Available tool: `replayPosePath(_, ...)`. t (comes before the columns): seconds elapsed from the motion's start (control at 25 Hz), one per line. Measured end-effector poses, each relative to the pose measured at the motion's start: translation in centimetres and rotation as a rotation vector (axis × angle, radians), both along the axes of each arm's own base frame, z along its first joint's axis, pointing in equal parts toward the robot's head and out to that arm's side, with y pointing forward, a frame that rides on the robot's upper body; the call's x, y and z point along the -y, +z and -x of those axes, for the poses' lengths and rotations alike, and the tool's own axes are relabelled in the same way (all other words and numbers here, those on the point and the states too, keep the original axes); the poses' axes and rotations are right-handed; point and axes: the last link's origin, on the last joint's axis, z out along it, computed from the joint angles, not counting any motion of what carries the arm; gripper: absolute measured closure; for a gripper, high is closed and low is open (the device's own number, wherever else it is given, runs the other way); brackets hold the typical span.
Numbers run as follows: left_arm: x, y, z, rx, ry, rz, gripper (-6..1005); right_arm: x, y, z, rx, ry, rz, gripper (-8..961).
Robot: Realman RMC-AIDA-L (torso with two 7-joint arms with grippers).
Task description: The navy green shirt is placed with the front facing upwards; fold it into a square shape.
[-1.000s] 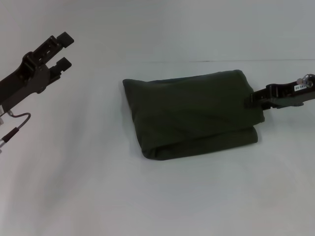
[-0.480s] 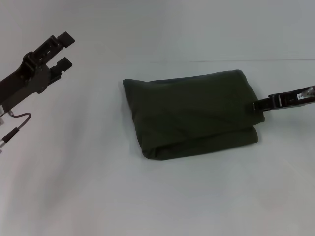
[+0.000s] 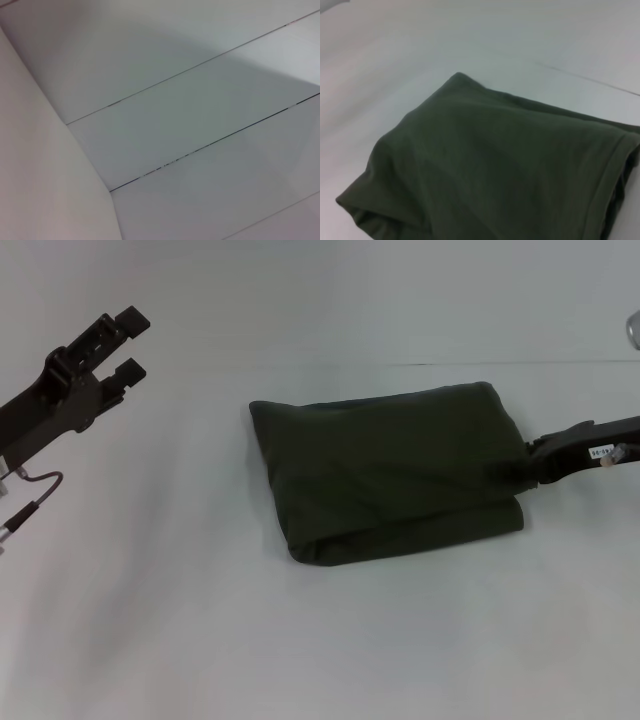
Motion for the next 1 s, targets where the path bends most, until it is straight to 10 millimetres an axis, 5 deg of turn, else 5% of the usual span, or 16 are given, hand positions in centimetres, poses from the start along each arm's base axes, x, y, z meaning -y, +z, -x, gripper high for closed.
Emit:
replayPosePath(0.44,-0.1,-0.1,-0.2,0.003,-0.001,0.0,53,0.2,0.2,-1.0,0.028,-0.025,-0.006,374)
replayPosePath(1.0,-0.1,-0.1,-0.1,0.001,0.006,-0.003,52,-0.3,-1.9,-1.3,0.06,-0.045,-0.006,397)
